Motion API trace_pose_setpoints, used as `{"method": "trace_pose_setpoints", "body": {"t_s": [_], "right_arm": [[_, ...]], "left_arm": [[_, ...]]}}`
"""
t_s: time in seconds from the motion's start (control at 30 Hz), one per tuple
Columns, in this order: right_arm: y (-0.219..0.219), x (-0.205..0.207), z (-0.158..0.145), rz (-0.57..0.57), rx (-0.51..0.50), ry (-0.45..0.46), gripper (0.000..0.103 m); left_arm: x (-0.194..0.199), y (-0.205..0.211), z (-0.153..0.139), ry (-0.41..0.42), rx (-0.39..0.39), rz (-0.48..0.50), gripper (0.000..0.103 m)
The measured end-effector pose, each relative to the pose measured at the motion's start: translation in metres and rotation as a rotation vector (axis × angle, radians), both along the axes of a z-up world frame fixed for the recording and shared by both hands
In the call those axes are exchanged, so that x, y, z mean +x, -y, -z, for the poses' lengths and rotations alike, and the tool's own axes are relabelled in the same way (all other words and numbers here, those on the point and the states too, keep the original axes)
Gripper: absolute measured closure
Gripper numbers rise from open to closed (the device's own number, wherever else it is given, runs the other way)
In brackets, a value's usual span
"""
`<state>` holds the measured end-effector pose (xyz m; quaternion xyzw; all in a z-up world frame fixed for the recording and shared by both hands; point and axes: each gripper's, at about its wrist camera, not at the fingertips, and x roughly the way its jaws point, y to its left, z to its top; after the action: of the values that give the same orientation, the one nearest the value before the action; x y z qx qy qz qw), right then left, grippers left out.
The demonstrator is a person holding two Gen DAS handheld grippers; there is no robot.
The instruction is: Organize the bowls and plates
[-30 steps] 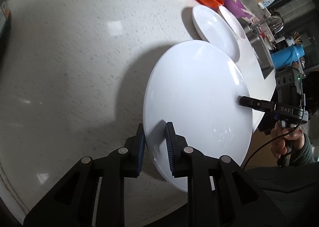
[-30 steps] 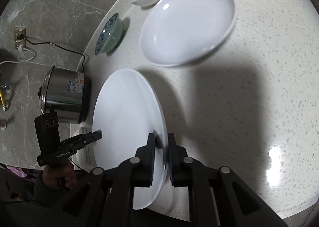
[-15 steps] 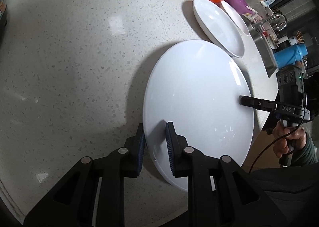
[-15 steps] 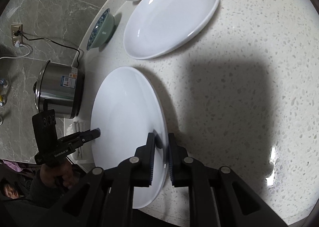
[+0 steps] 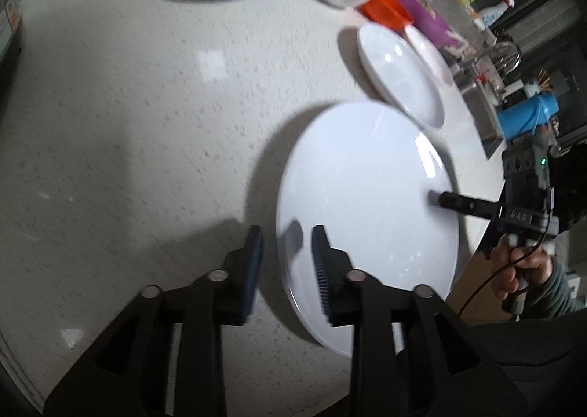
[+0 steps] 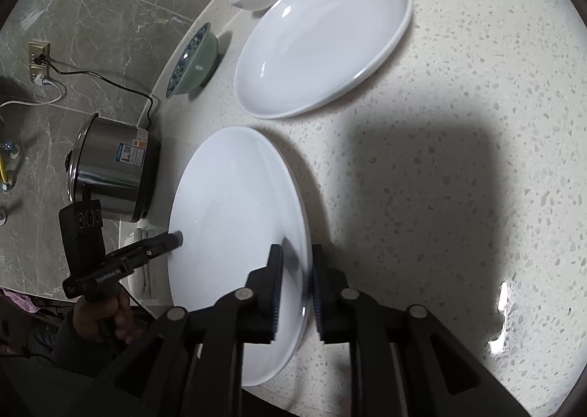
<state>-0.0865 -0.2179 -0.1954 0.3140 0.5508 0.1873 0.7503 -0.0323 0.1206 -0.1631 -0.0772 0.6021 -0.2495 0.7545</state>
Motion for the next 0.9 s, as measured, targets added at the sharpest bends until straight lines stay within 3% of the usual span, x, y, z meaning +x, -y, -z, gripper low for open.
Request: {"method": "trace_pose_setpoints", "body": {"t_s": [0.07, 0.1, 0.17, 0.3, 0.37, 0.47, 0.6, 0.73, 0.9], "right_arm": [[0.004, -0.001, -0.005, 0.018, -0.006, 0.013, 0.055], [0.008, -0.003, -0.009, 0.030, -0.021, 0.016, 0.045], [0.017, -0.007, -0.014, 0.059, -0.035, 0.018, 0.041], [0.048, -0.016, -0.031, 0.162, -0.014, 0.058, 0.030], [0.072, -0.022, -0.042, 0.243, 0.033, 0.095, 0.024], [0.108, -0.028, -0.055, 0.353, 0.102, 0.163, 0.016], [0.140, -0.015, -0.061, 0.390, 0.160, 0.203, 0.016], [0.156, 0.011, -0.061, 0.365, 0.211, 0.205, 0.016], [0.154, 0.037, -0.059, 0.266, 0.195, 0.206, 0.015]], "left_arm": [[0.002, -0.005, -0.010, 0.030, -0.033, -0.011, 0.041], [0.004, -0.006, -0.016, 0.044, -0.056, -0.011, 0.038], [0.012, -0.007, -0.025, 0.057, -0.101, -0.007, 0.026], [0.033, -0.003, -0.039, 0.029, -0.257, 0.029, 0.013], [0.045, 0.005, -0.047, 0.055, -0.319, 0.051, 0.007], [0.065, 0.021, -0.055, 0.085, -0.318, 0.073, 0.007], [0.107, 0.054, -0.057, 0.008, -0.276, 0.150, 0.007], [0.136, 0.071, -0.063, 0.008, -0.226, 0.101, 0.007], [0.168, 0.086, -0.061, -0.002, -0.148, 0.062, 0.007]]}}
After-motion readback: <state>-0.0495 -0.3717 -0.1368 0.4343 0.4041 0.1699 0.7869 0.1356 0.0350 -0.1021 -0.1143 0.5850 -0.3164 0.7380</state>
